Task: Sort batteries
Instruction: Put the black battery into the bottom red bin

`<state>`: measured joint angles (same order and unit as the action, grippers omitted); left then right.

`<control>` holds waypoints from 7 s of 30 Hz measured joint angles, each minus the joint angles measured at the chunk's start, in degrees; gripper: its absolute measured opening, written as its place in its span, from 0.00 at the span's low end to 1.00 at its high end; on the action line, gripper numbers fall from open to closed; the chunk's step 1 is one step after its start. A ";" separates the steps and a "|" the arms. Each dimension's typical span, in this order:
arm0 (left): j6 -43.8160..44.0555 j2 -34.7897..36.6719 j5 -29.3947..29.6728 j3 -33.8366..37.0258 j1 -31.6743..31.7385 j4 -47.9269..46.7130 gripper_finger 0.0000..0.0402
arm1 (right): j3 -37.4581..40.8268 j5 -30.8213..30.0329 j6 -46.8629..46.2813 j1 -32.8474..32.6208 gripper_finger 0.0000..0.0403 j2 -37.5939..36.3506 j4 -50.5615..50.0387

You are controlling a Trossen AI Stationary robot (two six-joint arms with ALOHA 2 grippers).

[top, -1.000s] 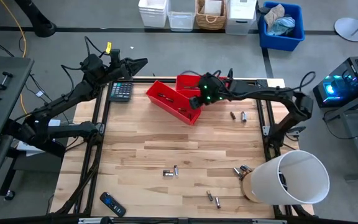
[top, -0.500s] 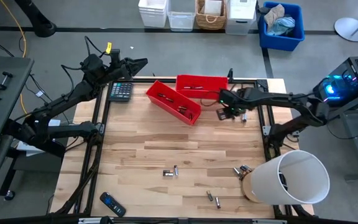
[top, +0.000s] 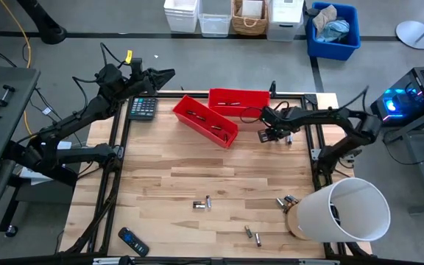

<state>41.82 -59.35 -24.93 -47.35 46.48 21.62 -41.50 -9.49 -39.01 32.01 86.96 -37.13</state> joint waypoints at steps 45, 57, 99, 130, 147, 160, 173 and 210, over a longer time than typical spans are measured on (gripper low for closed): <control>0.02 0.00 0.00 0.00 0.00 -2.17 0.52 | -38.15 -13.29 2.01 -3.92 0.43 5.88 -20.42; 0.00 0.00 0.00 0.00 0.00 -2.02 0.52 | -11.79 -17.03 -12.47 13.00 0.44 -5.95 -11.89; -0.57 0.00 0.00 0.00 0.00 -2.14 0.52 | -8.54 -21.05 -77.55 19.04 0.40 9.62 -2.41; -3.58 0.00 -3.52 0.00 4.82 -4.33 0.52 | -16.86 -30.53 -76.45 26.38 0.00 19.71 -6.75; -1.44 0.00 -7.06 0.00 4.87 -8.38 0.52 | -18.60 -20.10 -61.86 25.15 0.00 21.28 -7.82; 0.43 0.00 -9.97 0.00 4.83 -8.34 0.52 | -18.40 -17.12 -61.50 12.70 0.00 20.35 -19.24; 0.29 0.00 -9.95 0.00 4.83 -8.36 0.52 | -18.40 -23.43 -41.53 13.63 0.01 9.20 -22.99; -2.45 0.00 -9.22 0.02 4.79 -12.88 0.52 | -1.40 -20.30 -25.85 23.35 0.43 9.45 -0.71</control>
<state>39.38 -59.35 -34.15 -47.33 51.27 8.73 -42.89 -29.79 -64.86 55.36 96.42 -37.84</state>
